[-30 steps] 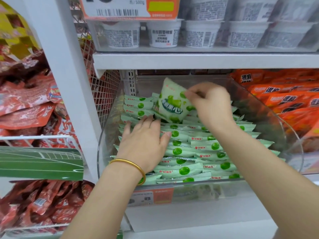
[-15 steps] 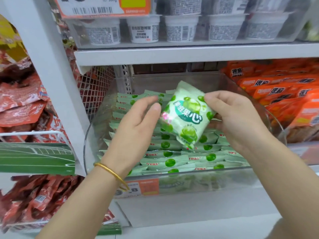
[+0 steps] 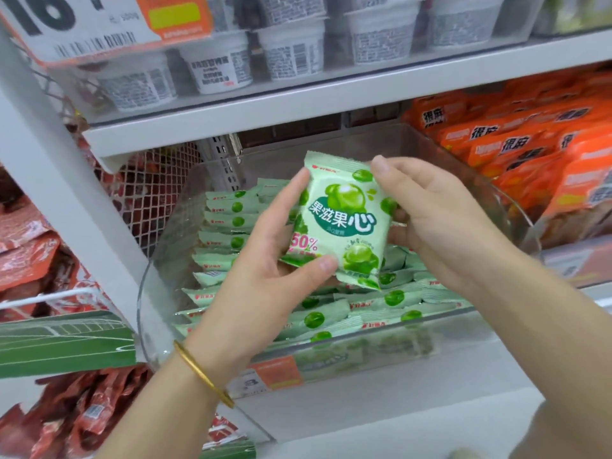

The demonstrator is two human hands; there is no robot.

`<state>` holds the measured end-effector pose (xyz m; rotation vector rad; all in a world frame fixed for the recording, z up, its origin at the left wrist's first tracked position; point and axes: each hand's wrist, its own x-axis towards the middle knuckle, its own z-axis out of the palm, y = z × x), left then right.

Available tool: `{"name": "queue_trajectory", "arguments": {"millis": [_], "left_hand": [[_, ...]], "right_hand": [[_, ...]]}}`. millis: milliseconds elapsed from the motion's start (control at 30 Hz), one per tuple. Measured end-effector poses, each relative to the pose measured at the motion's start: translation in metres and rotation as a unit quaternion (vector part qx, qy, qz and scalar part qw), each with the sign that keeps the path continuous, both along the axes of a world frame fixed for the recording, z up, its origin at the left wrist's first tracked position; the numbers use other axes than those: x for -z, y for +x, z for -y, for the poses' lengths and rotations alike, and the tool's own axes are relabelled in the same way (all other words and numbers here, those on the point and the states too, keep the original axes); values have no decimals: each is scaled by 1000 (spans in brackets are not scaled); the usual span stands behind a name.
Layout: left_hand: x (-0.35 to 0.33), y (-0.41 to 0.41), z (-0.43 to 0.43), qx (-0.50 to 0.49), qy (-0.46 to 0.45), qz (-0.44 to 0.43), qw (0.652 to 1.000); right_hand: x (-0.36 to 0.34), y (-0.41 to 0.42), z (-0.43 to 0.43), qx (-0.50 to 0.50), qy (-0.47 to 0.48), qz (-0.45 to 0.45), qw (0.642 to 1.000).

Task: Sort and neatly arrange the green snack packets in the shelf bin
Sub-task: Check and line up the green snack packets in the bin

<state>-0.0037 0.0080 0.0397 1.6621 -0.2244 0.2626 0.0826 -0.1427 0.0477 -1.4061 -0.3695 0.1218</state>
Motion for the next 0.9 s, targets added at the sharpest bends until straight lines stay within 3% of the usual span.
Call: {"name": "queue_trajectory", "arguments": {"millis": [533,600,633,700,767,900], "left_hand": [[1,1,0,-5,97,21,995],[4,0,1,-42,153,35,987],[5,-1,1,-87,214,51,972],[5,-1,0,-185,362,119,906],[3,-2,-1,-233,448,160,848],[4,-2,0,-222,504,129,825]], "right_hand": [[-1,-2,-3,49,8,2,999],[0,-3,-4,57,14,0,998],[0,-3,-4,60,18,-4,998],[-1,-3,-4,51,41,-31,997],[-2,-4,-4,26,79,-63,995],[-5,-6,-5,-23,132,-92,987]]}}
